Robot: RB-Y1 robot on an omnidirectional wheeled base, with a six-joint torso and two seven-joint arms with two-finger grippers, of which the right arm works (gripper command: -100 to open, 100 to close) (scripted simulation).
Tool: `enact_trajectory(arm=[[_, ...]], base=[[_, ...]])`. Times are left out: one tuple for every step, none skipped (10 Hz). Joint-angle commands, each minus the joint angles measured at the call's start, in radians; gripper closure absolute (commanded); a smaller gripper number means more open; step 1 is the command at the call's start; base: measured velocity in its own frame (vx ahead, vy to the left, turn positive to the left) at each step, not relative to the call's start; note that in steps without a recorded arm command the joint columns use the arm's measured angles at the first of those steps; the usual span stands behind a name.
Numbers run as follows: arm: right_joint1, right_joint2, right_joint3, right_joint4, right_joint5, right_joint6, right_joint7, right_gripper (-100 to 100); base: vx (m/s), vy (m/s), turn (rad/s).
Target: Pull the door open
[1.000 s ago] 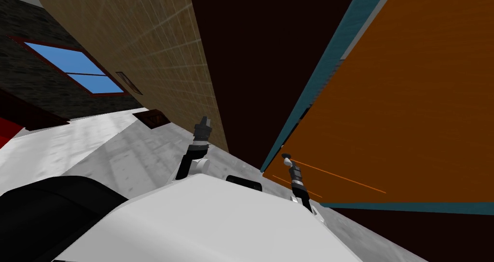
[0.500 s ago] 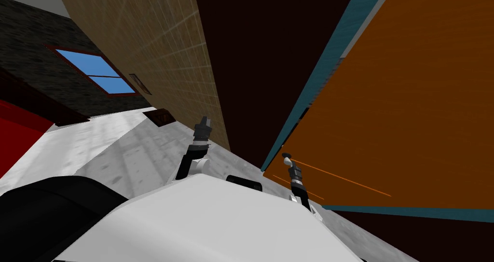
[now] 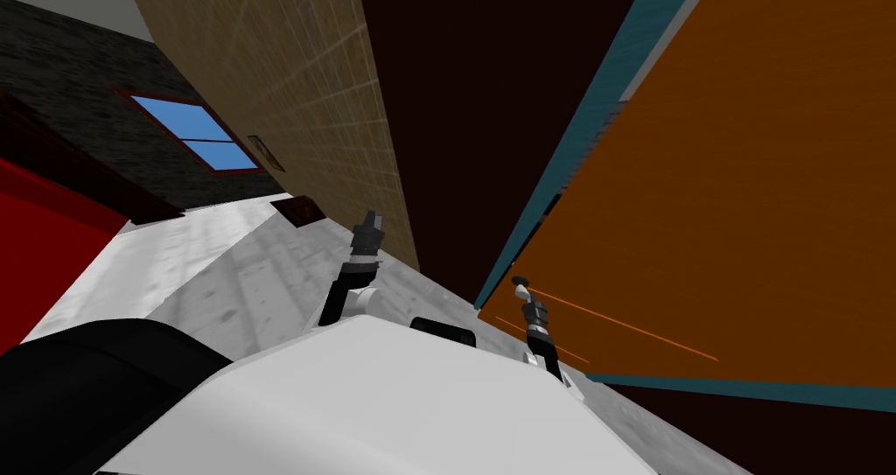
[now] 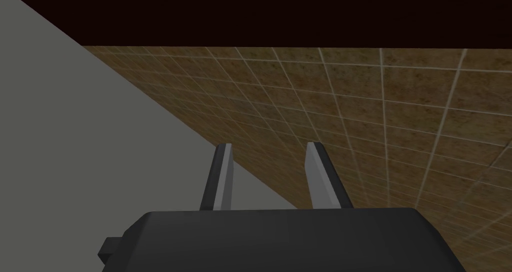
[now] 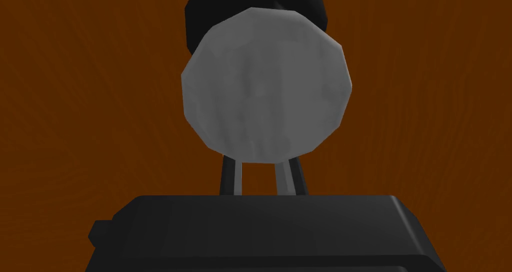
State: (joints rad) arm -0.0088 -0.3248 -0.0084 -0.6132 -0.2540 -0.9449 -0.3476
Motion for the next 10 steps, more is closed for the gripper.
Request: enact_trajectory(arm=[[-0.018,0.013,0.018,-0.002,-0.012,-0.009,-0.050,100],[-0.018,0.013,0.018,-0.002,-0.012,-0.009,-0.054,100],[-0.020,0.015,0.023,-0.004,-0.029,-0.004,-0.092,100],[-0.020,0.015,0.023,-0.004,-0.029,-0.004,-0.095,100],[-0.005,0.011,0.016,0.001,-0.044,0.014,-0.116,-100],[-0.007,0.013,0.018,0.000,-0.050,0.016,-0.133,-100],[-0.009,0.016,0.021,-0.002,-0.059,0.019,-0.156,-100],[-0.011,0.019,0.024,-0.004,-0.067,0.021,-0.180,-100],[-0.013,0.023,0.028,-0.007,-0.078,0.025,-0.210,-100],[-0.015,0.026,0.032,-0.009,-0.089,0.028,-0.238,-100]], base=[[-0.047,-0.021,0.071],[-0.040,-0.027,0.044],[-0.048,-0.013,0.074],[-0.040,-0.006,0.051],[-0.031,-0.027,-0.018],[-0.047,-0.025,-0.007],[-0.061,0.014,0.090],[-0.070,0.033,0.028],[-0.080,0.025,0.043],[-0.082,0.027,0.035]])
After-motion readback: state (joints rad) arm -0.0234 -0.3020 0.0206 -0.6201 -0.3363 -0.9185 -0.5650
